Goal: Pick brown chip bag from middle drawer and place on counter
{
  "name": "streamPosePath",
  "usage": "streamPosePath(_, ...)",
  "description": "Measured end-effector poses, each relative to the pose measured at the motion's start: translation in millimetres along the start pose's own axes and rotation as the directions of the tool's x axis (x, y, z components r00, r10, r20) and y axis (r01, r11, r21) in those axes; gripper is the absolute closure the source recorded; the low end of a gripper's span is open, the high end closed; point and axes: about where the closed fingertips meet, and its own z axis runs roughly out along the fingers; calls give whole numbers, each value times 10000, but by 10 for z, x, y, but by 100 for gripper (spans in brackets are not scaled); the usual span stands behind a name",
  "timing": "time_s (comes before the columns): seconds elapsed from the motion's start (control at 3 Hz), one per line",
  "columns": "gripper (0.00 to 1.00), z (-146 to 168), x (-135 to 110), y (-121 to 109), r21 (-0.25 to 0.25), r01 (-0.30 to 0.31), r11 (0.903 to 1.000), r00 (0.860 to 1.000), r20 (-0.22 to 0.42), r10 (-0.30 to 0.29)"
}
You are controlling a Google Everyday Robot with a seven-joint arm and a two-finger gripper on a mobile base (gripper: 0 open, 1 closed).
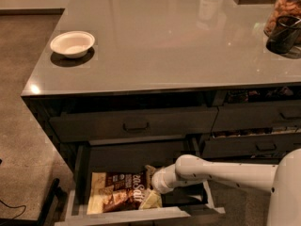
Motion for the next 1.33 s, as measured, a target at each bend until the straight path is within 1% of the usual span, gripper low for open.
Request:
streamPosePath(0.33, 6, 168, 92, 87, -451, -63, 9990, 10000, 63, 66)
streamPosePath(0.67, 25, 210, 119, 118, -670, 27, 9977, 10000, -55, -31)
streamPosePath(1.0, 48, 83, 69, 132, -662, -9, 9978, 9991, -431, -19)
streamPosePath(1.33, 71, -247, -106, 106, -370, -17, 9993, 9943, -1065, -23)
